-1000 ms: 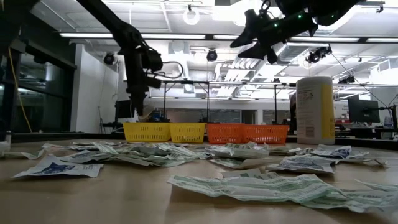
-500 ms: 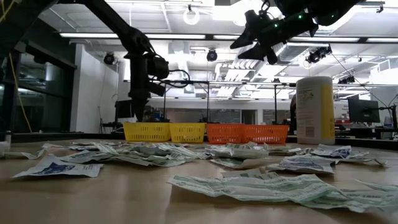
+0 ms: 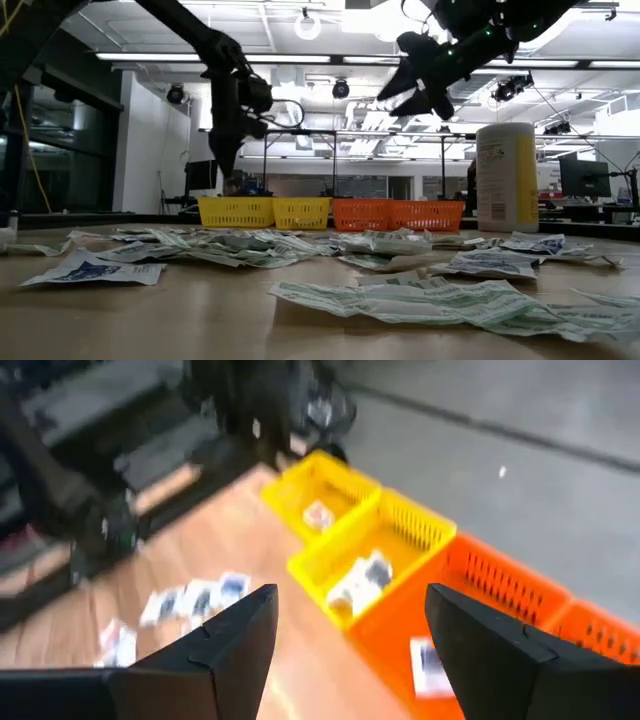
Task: Pick & Place First Aid Supplies
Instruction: Put the gray packet into the right yellow bin
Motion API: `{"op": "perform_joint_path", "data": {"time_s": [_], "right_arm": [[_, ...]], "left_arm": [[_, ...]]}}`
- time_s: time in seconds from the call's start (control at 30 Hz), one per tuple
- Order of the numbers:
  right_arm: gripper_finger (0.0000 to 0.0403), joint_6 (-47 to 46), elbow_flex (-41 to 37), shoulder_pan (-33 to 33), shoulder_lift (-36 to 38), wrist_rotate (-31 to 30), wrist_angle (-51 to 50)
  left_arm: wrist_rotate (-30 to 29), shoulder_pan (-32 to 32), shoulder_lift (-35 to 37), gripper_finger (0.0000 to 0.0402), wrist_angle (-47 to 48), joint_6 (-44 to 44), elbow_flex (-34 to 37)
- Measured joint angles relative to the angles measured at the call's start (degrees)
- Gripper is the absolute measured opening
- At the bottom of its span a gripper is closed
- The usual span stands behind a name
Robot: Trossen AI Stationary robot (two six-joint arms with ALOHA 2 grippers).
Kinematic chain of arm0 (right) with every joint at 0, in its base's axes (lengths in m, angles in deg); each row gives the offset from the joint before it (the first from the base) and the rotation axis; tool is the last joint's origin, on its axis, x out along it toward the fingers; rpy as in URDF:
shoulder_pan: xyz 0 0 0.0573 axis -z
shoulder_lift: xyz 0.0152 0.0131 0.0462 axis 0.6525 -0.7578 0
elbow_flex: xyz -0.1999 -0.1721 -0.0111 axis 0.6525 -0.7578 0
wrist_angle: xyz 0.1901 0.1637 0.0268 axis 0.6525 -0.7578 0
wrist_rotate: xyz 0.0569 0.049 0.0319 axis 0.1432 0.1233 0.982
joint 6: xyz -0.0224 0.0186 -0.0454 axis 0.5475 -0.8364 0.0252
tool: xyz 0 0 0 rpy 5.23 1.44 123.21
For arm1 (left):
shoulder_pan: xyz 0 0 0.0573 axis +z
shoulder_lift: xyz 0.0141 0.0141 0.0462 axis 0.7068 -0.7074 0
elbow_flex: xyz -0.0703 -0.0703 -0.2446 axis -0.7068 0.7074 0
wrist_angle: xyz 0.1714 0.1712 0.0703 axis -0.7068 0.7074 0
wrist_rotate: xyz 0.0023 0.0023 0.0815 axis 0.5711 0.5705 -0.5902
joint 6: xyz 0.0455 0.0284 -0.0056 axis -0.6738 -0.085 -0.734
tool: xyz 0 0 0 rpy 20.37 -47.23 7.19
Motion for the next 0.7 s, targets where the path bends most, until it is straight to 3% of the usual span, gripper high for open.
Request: {"op": "perform_joint_path", "data": {"time_s": [0.17,0.37,0.53,0.7], "right_arm": [[0.0247,4.17,0.00,-0.02,0.00,4.42,-9.73],[0.0247,2.40,0.00,-0.02,0.00,5.33,-25.63],[0.0247,-2.34,0.00,-0.27,0.00,5.41,-36.62],[0.0247,-5.28,-0.13,-2.56,-0.01,4.87,-43.82]], "left_arm": [[7.26,0.03,0.54,0.0113,3.21,4.32,-3.48],[12.27,-0.21,8.00,0.0113,1.78,10.73,-0.59],[11.84,-2.57,18.14,0.0113,-3.93,15.89,6.45],[9.24,-8.49,29.20,0.0113,-13.12,22.26,18.35]]}}
